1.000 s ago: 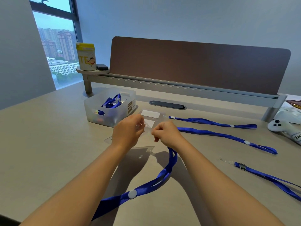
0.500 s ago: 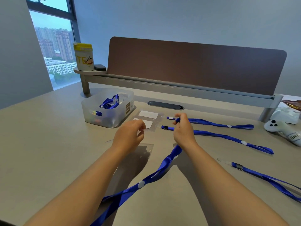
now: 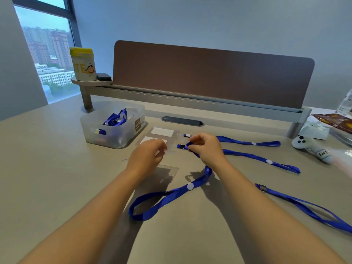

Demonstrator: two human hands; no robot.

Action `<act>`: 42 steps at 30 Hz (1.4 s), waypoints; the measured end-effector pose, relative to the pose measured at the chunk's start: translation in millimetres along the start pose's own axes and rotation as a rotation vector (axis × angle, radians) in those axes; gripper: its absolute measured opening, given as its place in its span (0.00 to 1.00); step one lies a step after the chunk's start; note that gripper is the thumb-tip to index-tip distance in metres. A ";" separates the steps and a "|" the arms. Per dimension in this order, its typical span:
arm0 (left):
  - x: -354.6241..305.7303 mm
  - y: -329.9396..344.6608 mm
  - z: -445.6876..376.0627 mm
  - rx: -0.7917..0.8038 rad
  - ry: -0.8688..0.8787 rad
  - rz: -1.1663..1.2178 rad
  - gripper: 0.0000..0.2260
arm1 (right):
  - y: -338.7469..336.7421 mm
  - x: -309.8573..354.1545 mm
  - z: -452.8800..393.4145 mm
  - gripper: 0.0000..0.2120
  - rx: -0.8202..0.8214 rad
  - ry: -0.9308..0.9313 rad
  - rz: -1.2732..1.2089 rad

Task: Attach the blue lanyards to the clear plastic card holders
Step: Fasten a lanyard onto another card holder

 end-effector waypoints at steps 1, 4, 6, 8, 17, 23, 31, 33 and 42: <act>1.1 -0.7 6.3 0.001 -0.002 -0.005 0.08 | 4.7 -2.9 6.8 0.10 0.038 0.025 -0.011; 2.8 -2.7 23.0 -0.001 0.000 -0.034 0.06 | 18.6 -11.9 26.1 0.09 0.144 0.084 -0.095; 2.4 -2.2 32.2 0.009 -0.001 -0.053 0.06 | 28.9 -16.7 37.5 0.09 0.193 0.115 -0.120; 2.5 -0.6 40.5 0.029 -0.007 -0.078 0.06 | 39.2 -23.2 44.7 0.07 0.192 0.126 -0.073; 8.5 3.9 54.6 0.064 -0.033 -0.111 0.07 | 54.5 -38.4 69.7 0.11 0.334 0.065 0.228; 6.8 4.4 55.9 0.059 -0.016 -0.118 0.07 | 54.0 -38.8 85.9 0.28 0.628 0.110 0.243; 10.1 4.9 57.4 0.066 -0.017 -0.131 0.07 | 63.7 -39.2 91.4 0.34 0.639 0.025 0.487; 11.3 5.2 55.8 0.060 -0.021 -0.131 0.07 | 61.2 -35.7 85.6 0.28 0.557 -0.002 0.476; 20.9 -0.8 45.2 0.025 -0.037 -0.124 0.07 | 71.7 -28.3 60.0 0.20 0.403 -0.053 0.440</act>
Point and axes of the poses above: each hand's wrist, its own z-axis away from the middle knuckle, its own y-axis out of the palm, x = y × z, the point moved 7 cm from there along -z, towards the middle knuckle, and after that the axes turned 2 degrees about y, right-handed, at the moved point
